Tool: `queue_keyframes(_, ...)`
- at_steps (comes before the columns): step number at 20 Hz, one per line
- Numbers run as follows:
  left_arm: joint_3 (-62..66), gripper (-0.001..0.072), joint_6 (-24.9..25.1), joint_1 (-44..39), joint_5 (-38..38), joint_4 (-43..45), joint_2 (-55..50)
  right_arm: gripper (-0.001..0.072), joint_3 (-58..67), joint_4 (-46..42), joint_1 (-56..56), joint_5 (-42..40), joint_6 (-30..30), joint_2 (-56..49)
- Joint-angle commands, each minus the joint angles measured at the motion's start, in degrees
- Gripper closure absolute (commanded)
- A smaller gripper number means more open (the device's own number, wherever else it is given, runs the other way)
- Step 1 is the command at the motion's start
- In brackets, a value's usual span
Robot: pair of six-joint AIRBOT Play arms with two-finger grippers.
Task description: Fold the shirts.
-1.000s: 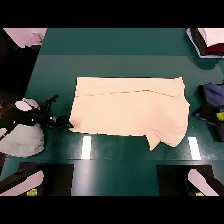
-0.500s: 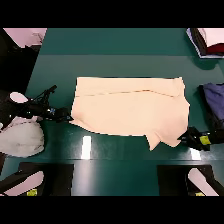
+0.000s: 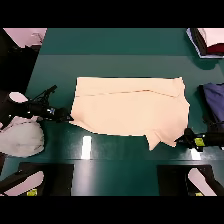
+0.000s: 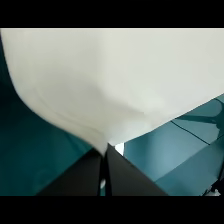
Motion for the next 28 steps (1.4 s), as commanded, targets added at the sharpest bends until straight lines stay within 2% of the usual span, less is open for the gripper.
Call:
queue_keyframes(1, 0.07, 0.0688, -0.76, -0.02, -3.06, 4.83, 2.93, 0.0697, 2.6, -3.91, 0.04, 6.08, -1.11, 6.08)
queue_keyframes(4, -0.37, 0.0687, -3.02, -0.04, -7.74, 12.92, 10.99, 0.0697, 6.58, -10.97, 0.04, 13.49, -0.52, 14.8)
queue_keyframes(7, -3.19, 0.0687, -3.61, -0.04, -13.29, 15.23, 18.67, 0.0697, 7.89, -13.16, 0.07, 13.57, -0.26, 22.71)
queue_keyframes(8, -3.98, 0.0686, -5.27, -0.04, -14.16, 14.6, 20.59, 0.0698, 8.48, -13.05, 0.22, 13.29, -0.22, 24.17)
queue_keyframes(10, -3.41, 0.0686, -8.13, -0.04, -13.44, 13.07, 21.79, 0.0698, 11.28, -11.91, 2.03, 11.04, -0.17, 25.27)
queue_keyframes(12, -1.6, 0.0687, -9.88, -0.04, -8.98, 11.17, 21.73, 0.0698, 15.63, -11.54, 4.79, 8.33, 0.96, 23.91)
queue_keyframes(15, 1.29, 0.0687, -10.95, -0.04, 0.0, 8.52, 20.92, 0.0698, 22.77, -10.75, 11.3, 5.14, 1.7, 15.52)
queue_keyframes(20, 6.54, 0.0686, -10.54, -0.04, 6.25, 7.69, 8.63, 0.0698, 32.26, -11.21, 23.58, -3.37, 1.86, -3.41)
queue_keyframes(26, 17.84, 0.0686, -10.43, -0.04, 11.96, 3.02, -9.2, 0.0698, 45.68, -11.17, 26.12, -4.81, 3.87, -21.59)
queue_keyframes(28, 21.33, 0.0685, -8.66, -0.04, 12.59, -0.02, -13.99, 0.0698, 49.9, -11.17, 26.12, -5.35, 4.57, -25.46)
